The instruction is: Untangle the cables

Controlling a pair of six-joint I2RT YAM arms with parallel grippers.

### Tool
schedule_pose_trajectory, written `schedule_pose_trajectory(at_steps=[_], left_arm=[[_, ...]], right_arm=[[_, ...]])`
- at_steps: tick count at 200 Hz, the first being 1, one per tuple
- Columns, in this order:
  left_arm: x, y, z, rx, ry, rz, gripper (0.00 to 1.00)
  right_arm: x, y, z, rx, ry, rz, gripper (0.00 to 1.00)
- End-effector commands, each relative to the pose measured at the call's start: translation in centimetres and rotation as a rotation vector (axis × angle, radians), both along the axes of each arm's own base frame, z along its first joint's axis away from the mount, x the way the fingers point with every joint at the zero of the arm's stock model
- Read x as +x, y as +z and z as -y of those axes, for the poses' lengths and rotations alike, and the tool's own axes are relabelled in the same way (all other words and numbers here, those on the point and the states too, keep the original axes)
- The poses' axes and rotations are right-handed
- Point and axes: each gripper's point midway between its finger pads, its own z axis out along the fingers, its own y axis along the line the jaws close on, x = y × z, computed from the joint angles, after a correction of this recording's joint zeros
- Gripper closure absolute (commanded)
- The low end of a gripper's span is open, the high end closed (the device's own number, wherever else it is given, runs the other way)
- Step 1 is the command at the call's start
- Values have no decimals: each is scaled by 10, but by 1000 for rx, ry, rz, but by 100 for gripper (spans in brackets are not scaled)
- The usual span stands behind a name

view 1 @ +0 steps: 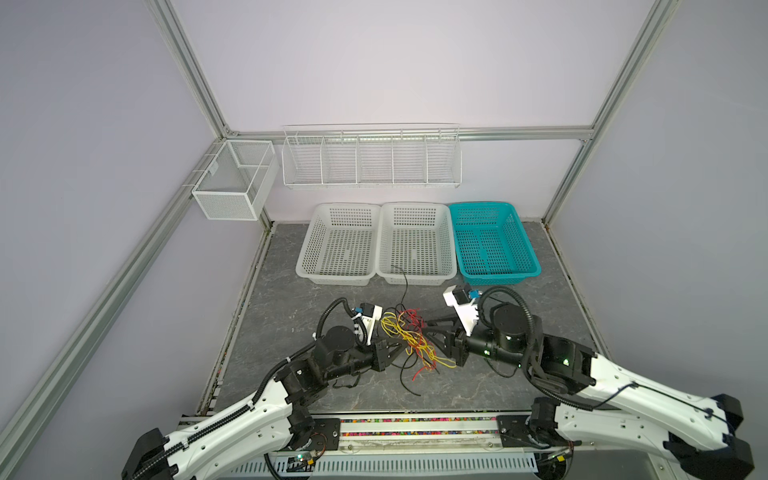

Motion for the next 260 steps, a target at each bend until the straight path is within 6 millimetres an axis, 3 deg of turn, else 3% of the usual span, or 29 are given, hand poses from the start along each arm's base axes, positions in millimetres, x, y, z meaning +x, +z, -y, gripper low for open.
schedule_pose_trajectory(at_steps=[1,42,49,66,102,149,211,233,260], left_arm=[[1,2,-2,-2,10,11,100],[1,2,-1,29,0,2,100],[1,2,0,33,-3,2,100],[0,4,0,35,-6,1,100],[-2,1,0,40,-16,-11,100],[-5,0,0,46,-29,-15,100],[-6,-2,-3,57,-29,-11,100],[-7,-5,-6,74,-25,-13,100],[-7,-14,-11,104,-13,-25,100]], right_arm=[[5,-30,20,-115,-73,-13,51],[-8,-49,4,-220,47,-39,48],[-6,-41,-1,-220,52,-25,48],[1,-52,-8,-278,45,-16,48],[10,-65,-26,-347,66,14,55],[18,-86,-35,-443,90,37,64],[28,-90,-18,-486,6,70,93],[33,-80,-5,-468,-55,93,94],[43,-57,24,-415,-187,137,94]])
